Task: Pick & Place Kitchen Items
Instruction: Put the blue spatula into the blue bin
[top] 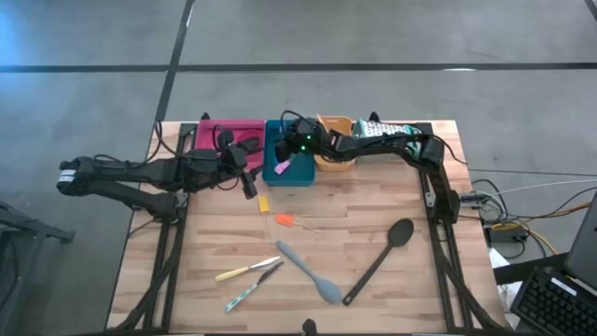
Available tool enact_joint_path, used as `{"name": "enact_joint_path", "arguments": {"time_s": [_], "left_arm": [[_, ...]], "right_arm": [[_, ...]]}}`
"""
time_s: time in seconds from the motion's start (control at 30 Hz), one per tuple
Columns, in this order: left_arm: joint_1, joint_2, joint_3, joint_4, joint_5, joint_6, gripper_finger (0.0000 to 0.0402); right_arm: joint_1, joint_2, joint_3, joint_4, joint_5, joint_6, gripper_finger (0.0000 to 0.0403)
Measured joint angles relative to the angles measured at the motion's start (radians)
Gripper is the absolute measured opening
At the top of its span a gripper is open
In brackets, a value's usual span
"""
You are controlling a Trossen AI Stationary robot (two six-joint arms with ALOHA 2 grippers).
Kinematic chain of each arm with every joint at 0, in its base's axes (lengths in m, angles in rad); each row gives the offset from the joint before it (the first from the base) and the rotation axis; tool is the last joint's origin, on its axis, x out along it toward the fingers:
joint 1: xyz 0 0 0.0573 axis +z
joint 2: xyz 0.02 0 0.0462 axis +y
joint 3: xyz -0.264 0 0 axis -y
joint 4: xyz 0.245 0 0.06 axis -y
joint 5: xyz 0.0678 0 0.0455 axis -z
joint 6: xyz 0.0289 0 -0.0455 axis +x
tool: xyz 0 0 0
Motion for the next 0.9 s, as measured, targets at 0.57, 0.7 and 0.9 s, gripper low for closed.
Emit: {"name": "enact_joint_path", "arguments": {"time_s": [0.57, 0.7, 0.9], "left_arm": [[0.0, 0.0, 0.0, -0.003, 0.0, -0.021, 0.0197], [0.0, 0.0, 0.0, -0.003, 0.001, -0.023, 0.0197], [0.0, 0.0, 0.0, -0.003, 0.001, -0.028, 0.0197]], "right_arm": [[-0.001, 0.0, -0.003, -0.098, -0.008, 0.004, 0.006], [-0.001, 0.0, -0.004, -0.12, -0.008, 0.003, 0.0092], [-0.003, 0.0, -0.004, -0.133, -0.012, -0.037, 0.0137]]}}
